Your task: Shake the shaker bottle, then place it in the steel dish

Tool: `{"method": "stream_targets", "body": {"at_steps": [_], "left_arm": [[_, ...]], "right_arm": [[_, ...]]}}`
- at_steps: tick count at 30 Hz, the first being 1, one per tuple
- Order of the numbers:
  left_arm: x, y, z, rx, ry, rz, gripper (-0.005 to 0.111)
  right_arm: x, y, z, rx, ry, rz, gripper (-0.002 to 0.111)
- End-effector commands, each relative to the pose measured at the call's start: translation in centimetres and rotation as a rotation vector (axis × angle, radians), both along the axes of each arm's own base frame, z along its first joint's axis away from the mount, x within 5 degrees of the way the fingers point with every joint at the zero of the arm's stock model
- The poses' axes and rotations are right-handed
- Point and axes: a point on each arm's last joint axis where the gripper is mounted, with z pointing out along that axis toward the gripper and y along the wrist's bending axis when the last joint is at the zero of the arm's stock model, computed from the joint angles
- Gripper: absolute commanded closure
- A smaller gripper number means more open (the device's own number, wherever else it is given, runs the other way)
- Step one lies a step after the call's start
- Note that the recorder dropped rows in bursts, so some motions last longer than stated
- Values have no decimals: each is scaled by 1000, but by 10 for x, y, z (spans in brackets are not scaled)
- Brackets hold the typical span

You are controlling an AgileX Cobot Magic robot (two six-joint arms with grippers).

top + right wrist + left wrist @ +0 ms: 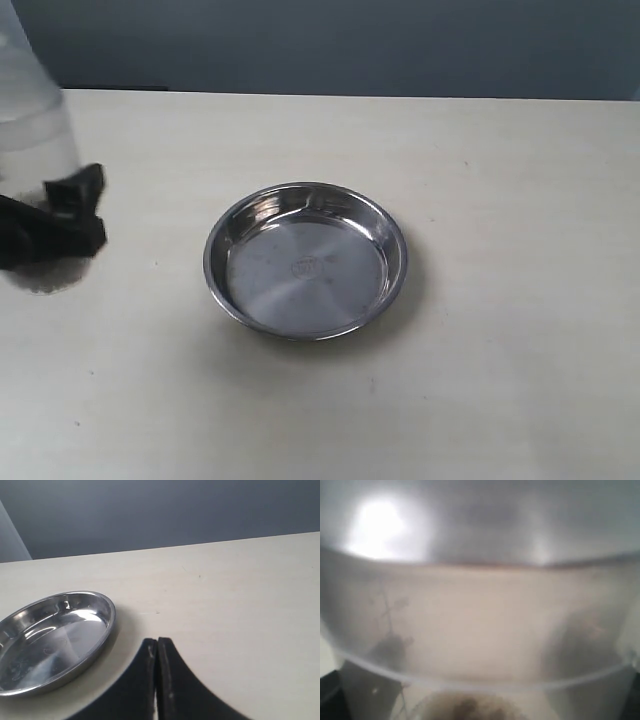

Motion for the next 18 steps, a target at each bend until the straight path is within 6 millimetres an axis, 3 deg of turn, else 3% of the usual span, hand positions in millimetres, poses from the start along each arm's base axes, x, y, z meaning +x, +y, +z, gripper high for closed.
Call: {"method": "stream_targets", "body": {"at_steps": [1,2,4,5,7,8,11,12,15,16,18], "left_arm": [[4,14,0,-150,-29,227,106],[4,15,0,-162,-31,250,106],[2,-22,-4,213,9,-272,106],[3,-23,-3,148,-13,-264,107],[9,5,-3,-245,-23,148,106],[9,6,-1,-247,-43,164,106],[8,-18,-2,136,-40,-203,107],[9,-13,-1,81,-46,-130,107],[8,22,-5,-190,-40,348,106],[7,21,-7,-155,-22,321,106],[8,-4,-9,77,38,-31,106]], "right_arm": [[0,0,1,0,-12,-1,109],[0,0,1,0,-12,-1,109],[0,0,1,0,-12,-1,109],[0,0,1,0,-12,-1,109],[0,0,1,0,-12,-1,109],[0,0,1,0,-12,-1,109],[0,0,1,0,-12,-1,109],[0,0,1,0,-12,-1,109],[0,0,1,0,-12,-1,109],[0,0,1,0,-12,-1,109],[0,0,1,0,-12,-1,109]]}}
